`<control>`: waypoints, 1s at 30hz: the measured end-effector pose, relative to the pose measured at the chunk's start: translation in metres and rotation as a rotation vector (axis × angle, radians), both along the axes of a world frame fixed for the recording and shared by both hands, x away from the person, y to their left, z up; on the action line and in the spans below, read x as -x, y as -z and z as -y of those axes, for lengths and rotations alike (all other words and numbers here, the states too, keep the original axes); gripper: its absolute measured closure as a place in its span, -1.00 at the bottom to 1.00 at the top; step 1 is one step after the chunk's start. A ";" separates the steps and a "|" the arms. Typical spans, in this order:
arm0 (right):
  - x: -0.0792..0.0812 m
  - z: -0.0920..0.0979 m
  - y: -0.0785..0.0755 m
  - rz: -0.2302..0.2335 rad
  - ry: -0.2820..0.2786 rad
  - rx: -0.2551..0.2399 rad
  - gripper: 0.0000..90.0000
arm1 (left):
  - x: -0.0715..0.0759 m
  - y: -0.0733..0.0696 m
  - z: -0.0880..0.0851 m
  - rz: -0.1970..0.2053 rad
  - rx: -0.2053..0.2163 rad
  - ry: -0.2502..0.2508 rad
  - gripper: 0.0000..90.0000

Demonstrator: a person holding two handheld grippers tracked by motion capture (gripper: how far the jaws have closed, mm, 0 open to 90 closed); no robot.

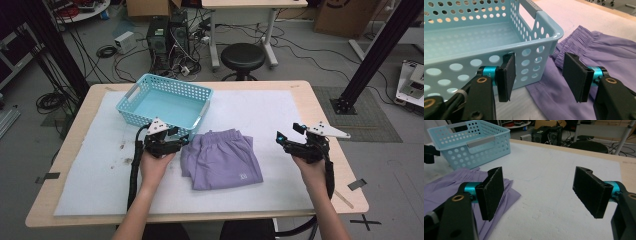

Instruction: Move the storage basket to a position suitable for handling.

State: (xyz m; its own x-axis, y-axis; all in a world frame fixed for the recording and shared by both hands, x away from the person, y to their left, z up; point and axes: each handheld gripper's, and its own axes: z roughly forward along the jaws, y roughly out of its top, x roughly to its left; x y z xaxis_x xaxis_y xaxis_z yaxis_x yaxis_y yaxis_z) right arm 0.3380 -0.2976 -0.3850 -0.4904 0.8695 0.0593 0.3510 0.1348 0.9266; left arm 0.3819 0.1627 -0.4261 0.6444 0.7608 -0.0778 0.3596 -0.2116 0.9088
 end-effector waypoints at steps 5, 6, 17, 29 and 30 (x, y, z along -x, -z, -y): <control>-0.001 -0.001 0.001 -0.002 -0.002 0.002 -0.43 | -0.003 0.000 0.004 0.014 0.018 -0.008 0.04; -0.001 -0.001 0.001 -0.002 -0.002 0.002 -0.43 | -0.004 0.000 0.005 0.006 0.020 0.001 0.04; -0.001 -0.004 0.002 -0.007 -0.011 0.008 -0.43 | -0.012 -0.004 0.018 -0.007 0.009 0.032 -0.11; -0.001 -0.008 0.004 -0.013 -0.015 0.016 -0.43 | 0.008 -0.019 -0.079 0.077 0.028 -0.073 -0.32; -0.001 -0.008 0.004 -0.014 -0.016 0.016 -0.43 | 0.008 -0.019 -0.079 0.077 0.028 -0.073 -0.32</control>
State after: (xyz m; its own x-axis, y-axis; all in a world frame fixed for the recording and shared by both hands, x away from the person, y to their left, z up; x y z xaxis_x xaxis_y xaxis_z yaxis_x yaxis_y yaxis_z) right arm 0.3390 -0.2894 -0.3891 -0.5038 0.8622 0.0526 0.3614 0.1551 0.9194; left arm 0.3737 0.2420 -0.4076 0.5923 0.8040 -0.0521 0.3016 -0.1613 0.9397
